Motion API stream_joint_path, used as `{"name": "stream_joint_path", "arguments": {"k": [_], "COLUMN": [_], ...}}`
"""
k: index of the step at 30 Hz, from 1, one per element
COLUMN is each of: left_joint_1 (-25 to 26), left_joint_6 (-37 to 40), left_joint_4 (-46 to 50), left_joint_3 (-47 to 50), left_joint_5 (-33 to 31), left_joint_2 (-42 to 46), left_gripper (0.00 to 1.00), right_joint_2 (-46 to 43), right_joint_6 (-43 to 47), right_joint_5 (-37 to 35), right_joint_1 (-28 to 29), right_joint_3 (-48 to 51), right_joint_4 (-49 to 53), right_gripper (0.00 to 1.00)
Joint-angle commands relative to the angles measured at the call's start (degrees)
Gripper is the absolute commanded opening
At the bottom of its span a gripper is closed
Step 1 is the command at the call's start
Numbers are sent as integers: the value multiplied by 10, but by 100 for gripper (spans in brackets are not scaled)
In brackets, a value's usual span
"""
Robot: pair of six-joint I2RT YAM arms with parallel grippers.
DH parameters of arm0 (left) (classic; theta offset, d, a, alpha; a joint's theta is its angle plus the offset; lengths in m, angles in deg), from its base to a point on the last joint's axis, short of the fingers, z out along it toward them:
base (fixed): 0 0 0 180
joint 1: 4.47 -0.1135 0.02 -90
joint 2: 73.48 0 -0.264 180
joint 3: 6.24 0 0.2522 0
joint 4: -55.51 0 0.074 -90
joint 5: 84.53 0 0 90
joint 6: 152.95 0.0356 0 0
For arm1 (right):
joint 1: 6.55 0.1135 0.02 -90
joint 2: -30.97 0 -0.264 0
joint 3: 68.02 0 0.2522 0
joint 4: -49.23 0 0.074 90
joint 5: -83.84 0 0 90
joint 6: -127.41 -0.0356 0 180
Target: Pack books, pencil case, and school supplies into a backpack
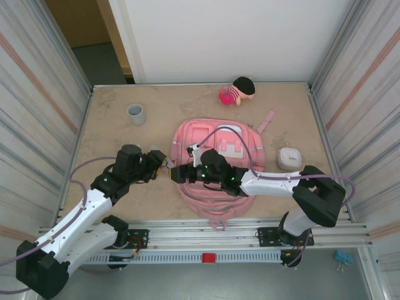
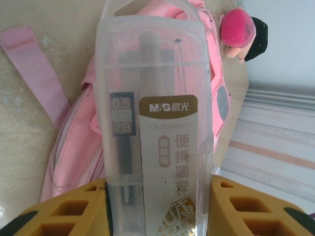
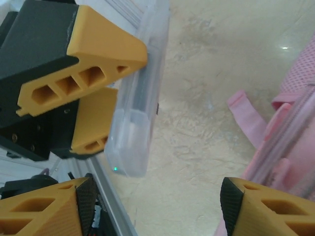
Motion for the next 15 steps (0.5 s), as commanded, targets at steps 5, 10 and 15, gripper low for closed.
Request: {"name": "stream_joint_path", "arguments": {"k": [5, 10, 15], "left_joint_1": [3, 3, 3], "left_joint_6": [-33, -46, -49], "left_joint_4": [-31, -47, -54], "left_joint_3": [15, 20, 19], "left_joint_5": [21, 31, 34], "left_joint_2": [27, 28, 27], "left_gripper": [44, 45, 47], "right_joint_2": [33, 43, 33], "right_joint_6": [-5, 9, 19], "right_joint_5": [-10, -20, -37], "right_joint_1": [12, 22, 25], "right_joint_3": [-53, -64, -57], "right_joint_4": [-19, -17, -16], "right_gripper": [56, 39, 24]}}
